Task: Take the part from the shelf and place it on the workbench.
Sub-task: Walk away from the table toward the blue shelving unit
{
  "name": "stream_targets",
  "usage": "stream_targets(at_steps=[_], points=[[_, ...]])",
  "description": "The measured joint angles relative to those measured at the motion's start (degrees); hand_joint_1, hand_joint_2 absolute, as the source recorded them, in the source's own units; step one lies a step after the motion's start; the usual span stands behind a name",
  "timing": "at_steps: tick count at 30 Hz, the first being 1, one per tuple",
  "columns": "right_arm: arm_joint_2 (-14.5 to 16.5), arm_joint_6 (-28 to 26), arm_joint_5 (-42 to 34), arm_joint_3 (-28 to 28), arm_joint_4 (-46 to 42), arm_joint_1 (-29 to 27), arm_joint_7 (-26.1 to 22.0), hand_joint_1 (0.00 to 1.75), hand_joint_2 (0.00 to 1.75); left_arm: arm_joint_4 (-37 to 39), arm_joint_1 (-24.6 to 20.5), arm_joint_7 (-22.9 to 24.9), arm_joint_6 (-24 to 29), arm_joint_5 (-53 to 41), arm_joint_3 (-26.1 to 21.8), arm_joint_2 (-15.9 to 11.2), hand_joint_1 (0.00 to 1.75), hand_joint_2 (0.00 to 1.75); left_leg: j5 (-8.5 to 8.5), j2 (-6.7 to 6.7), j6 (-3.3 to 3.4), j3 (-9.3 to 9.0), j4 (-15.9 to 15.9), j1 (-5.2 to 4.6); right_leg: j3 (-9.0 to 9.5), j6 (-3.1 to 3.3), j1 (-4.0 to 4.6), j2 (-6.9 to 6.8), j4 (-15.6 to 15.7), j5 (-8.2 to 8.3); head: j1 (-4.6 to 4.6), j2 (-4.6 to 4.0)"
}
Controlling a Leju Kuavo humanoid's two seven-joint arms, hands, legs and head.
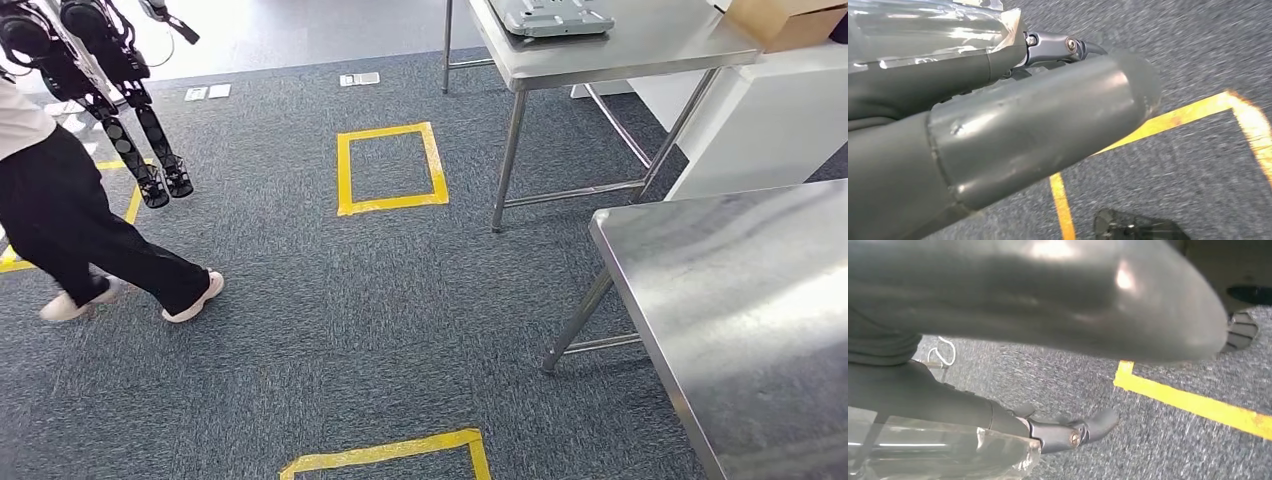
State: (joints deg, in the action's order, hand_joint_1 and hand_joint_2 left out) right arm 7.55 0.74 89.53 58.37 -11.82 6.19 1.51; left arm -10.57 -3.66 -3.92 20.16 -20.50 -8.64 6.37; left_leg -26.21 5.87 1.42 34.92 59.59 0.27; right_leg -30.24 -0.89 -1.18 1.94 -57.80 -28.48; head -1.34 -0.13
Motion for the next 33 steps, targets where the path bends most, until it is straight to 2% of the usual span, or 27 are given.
stream_targets(at_steps=[1,2,3,4,5,6,7,9,10,11,12,14,15,16,18,19,20,21,22,23,24,25,26,27,29,31,33], points=[[0.11,-0.01,0.01,-0.13,0.01,0.01,0.04,0.0,0.0,0.01,0.05,0.13,0.04,0.03,-0.02,-0.05,0.0,0.0,-1.24,-1.51,-0.22,0.91,1.97,0.04,0.08,0.42,-0.02,-0.65,0.11,0.07,-0.12,0.0],[0.21,-0.04,0.01,-0.28,0.02,-0.01,0.21,0.0,0.0,0.01,0.03,0.21,0.06,0.08,-0.08,-0.09,0.0,0.0,-3.04,-3.27,-0.42,2.39,5.11,0.06,0.13,0.78,0.09,-1.4,0.18,0.05,-0.23,0.0],[0.26,-0.08,0.02,-0.49,0.03,-0.06,0.51,0.0,0.0,0.01,-0.03,0.16,0.05,0.2,-0.19,-0.07,0.0,0.0,-4.96,-4.41,-0.62,4.32,8.99,0.1,0.13,1.06,0.25,-2.22,0.17,-0.05,-0.35,0.0],[0.28,-0.09,0.02,-0.75,0.04,-0.1,0.88,0.0,0.0,0.01,-0.06,0.07,0.01,0.36,-0.34,-0.07,0.0,0.0,-6.38,-4.89,-0.78,6.13,12.55,0.23,0.13,1.24,0.38,-3.08,0.17,-0.13,-0.36,0.0],[0.32,-0.09,0.02,-1.05,0.04,-0.09,1.26,0.0,0.0,0.01,0.0,-0.01,-0.04,0.51,-0.51,-0.08,0.0,0.0,-6.95,-5.12,-0.88,7.32,14.83,0.35,0.12,1.35,0.47,-3.91,0.16,-0.22,-0.34,0.0],[0.34,-0.09,0.02,-1.36,0.04,-0.03,1.52,0.0,0.0,0.01,0.11,0.0,-0.1,0.66,-0.67,-0.09,0.0,0.0,-6.43,-5.31,-0.95,7.44,15.02,0.45,0.15,1.43,0.51,-4.67,0.16,-0.29,-0.36,0.0],[0.4,-0.09,0.02,-1.63,0.04,0.05,1.65,0.0,0.0,0.01,0.22,0.16,-0.13,0.77,-0.8,-0.13,0.0,0.0,-4.93,-5.67,-0.95,6.27,12.76,0.5,0.23,1.44,0.51,-5.35,0.16,-0.39,-0.36,0.0],[0.56,-0.09,0.02,-2.2,0.04,0.21,1.7,0.0,0.0,0.01,0.26,0.64,-0.11,0.93,-1.05,-0.18,0.0,0.0,-1.59,-8.0,-0.76,2.05,4.98,0.38,0.5,1.25,0.66,-6.54,0.14,-0.69,-0.39,0.0],[0.63,-0.09,0.02,-2.48,0.04,0.26,1.7,0.0,0.0,0.01,0.16,0.83,-0.09,0.99,-1.18,-0.2,0.0,0.0,-0.65,-9.06,-0.56,0.37,1.85,0.24,0.56,0.97,0.85,-7.07,0.15,-0.91,-0.34,0.0],[0.65,-0.09,0.02,-2.72,0.04,0.31,1.7,0.0,0.0,0.01,0.05,0.92,-0.07,1.03,-1.3,-0.19,0.0,0.0,-0.36,-9.77,-0.32,-0.52,0.14,0.04,0.71,0.67,1.03,-7.56,0.17,-1.11,-0.28,0.0],[0.66,-0.08,0.02,-2.9,0.04,0.37,1.7,0.0,0.0,0.01,-0.03,0.97,-0.04,1.04,-1.39,-0.2,0.0,0.0,-0.48,-9.72,-0.05,-0.7,-0.35,-0.21,0.87,0.36,1.19,-8.08,0.25,-1.25,-0.21,0.0],[0.75,-0.06,0.02,-3.16,0.04,0.62,1.71,0.0,0.0,0.01,0.0,1.04,-0.01,1.04,-1.49,-0.21,0.0,0.0,-0.24,-8.35,0.67,-0.89,-0.86,-0.31,1.35,-0.27,1.25,-8.96,0.35,-1.53,-0.13,0.0],[0.8,-0.03,0.02,-3.3,0.04,0.73,1.71,0.0,0.0,0.01,0.03,1.07,0.01,1.07,-1.53,-0.2,0.0,0.0,0.01,-7.73,1.07,-1.16,-1.26,-0.26,1.33,-0.49,1.21,-8.41,-0.19,-1.95,-0.1,-0.01],[0.85,0.03,0.02,-3.44,0.05,0.79,1.71,0.0,0.0,0.01,0.04,1.13,0.06,1.13,-1.58,-0.21,0.0,0.0,0.27,-7.1,1.46,-1.42,-1.64,-0.12,0.73,-0.55,1.13,-7.18,-1.8,-2.85,-0.07,-0.01],[0.81,0.22,0.02,-3.74,0.07,0.73,1.7,0.0,0.0,0.01,-0.07,1.2,0.19,1.25,-1.75,-0.2,0.0,0.0,0.52,-5.73,1.99,-1.6,-1.96,-0.07,-2.41,-0.24,0.81,-3.89,-8.39,-5.85,0.1,-0.01],[0.79,0.31,0.01,-3.86,0.08,0.67,1.71,0.0,0.0,0.01,-0.11,1.21,0.25,1.28,-1.85,-0.19,0.0,0.0,0.53,-4.89,2.12,-1.54,-1.95,-0.1,-4.47,-0.14,0.7,-2.95,-12.23,-7.29,0.15,0.0],[0.74,0.39,0.01,-3.98,0.08,0.61,1.74,0.0,0.0,0.01,-0.12,1.19,0.28,1.28,-1.92,-0.12,0.0,0.0,0.51,-4.03,2.17,-1.52,-1.93,-0.14,-6.03,-0.27,0.64,-2.51,-14.91,-8.04,0.2,0.0],[0.68,0.49,0.0,-4.08,0.09,0.59,1.79,0.0,0.0,0.01,-0.06,1.17,0.3,1.28,-1.96,-0.04,0.0,0.0,0.51,-3.17,2.17,-1.53,-1.9,-0.17,-6.69,-0.63,0.61,-2.3,-15.63,-7.85,0.2,0.0],[0.61,0.61,0.0,-4.16,0.09,0.61,1.85,0.0,0.0,0.01,0.01,1.15,0.3,1.26,-1.98,0.04,0.0,0.0,0.5,-2.33,2.14,-1.59,-1.87,-0.16,-6.16,-1.17,0.58,-2.11,-13.91,-6.61,0.21,0.0],[0.49,0.74,0.0,-4.24,0.09,0.66,1.93,0.0,0.0,0.01,0.07,1.14,0.3,1.2,-2.0,0.15,0.0,0.0,0.48,-1.53,2.08,-1.66,-1.83,-0.15,-4.7,-1.73,0.49,-1.67,-10.34,-4.76,0.21,0.0],[0.37,0.88,-0.01,-4.28,0.09,0.69,2.01,0.0,0.0,0.01,0.11,1.13,0.3,1.1,-2.02,0.24,0.0,0.0,0.46,-0.76,1.94,-1.7,-1.76,-0.17,-2.99,-2.09,0.33,-0.65,-6.24,-2.89,0.23,0.0],[0.28,0.98,-0.02,-4.31,0.09,0.7,2.09,0.0,0.0,0.01,0.1,1.11,0.31,0.98,-2.04,0.32,0.0,0.0,0.38,-0.07,1.71,-1.7,-1.65,-0.26,-1.59,-2.11,0.26,0.2,-2.73,-1.38,0.26,0.0],[0.21,1.04,-0.02,-4.33,0.09,0.74,2.15,0.0,0.0,0.01,0.11,1.11,0.31,0.87,-2.07,0.36,0.0,0.0,0.33,0.46,1.45,-1.64,-1.59,-0.35,-0.7,-1.85,0.24,0.86,-0.64,-0.53,0.27,0.0],[0.17,1.08,-0.03,-4.33,0.09,0.78,2.22,0.0,0.0,0.01,0.17,1.1,0.32,0.8,-2.1,0.38,0.0,0.0,0.32,0.89,1.17,-1.53,-1.55,-0.42,-0.37,-1.41,0.34,1.16,0.15,-0.21,0.27,0.0],[0.2,1.09,-0.04,-4.36,0.1,0.9,2.32,0.0,0.0,0.01,0.44,1.1,0.32,0.73,-2.16,0.36,0.0,0.0,0.3,1.43,0.66,-1.28,-1.52,-0.27,0.0,-0.52,0.35,0.24,0.35,0.09,0.25,0.0],[0.27,1.09,-0.06,-4.38,0.1,0.87,2.4,0.0,0.0,0.01,0.62,1.1,0.32,0.6,-2.19,0.33,0.0,0.0,-0.99,-0.5,0.12,-0.39,0.35,-0.17,0.24,0.38,0.14,-0.84,0.59,0.27,0.11,0.0],[0.32,1.09,-0.07,-4.39,0.1,0.64,2.43,0.0,0.0,0.01,0.54,1.1,0.31,0.35,-2.2,0.35,0.0,0.0,-4.35,-3.7,-0.4,2.5,6.39,-0.1,0.37,1.15,0.26,-2.23,0.7,0.16,-0.14,0.0]])
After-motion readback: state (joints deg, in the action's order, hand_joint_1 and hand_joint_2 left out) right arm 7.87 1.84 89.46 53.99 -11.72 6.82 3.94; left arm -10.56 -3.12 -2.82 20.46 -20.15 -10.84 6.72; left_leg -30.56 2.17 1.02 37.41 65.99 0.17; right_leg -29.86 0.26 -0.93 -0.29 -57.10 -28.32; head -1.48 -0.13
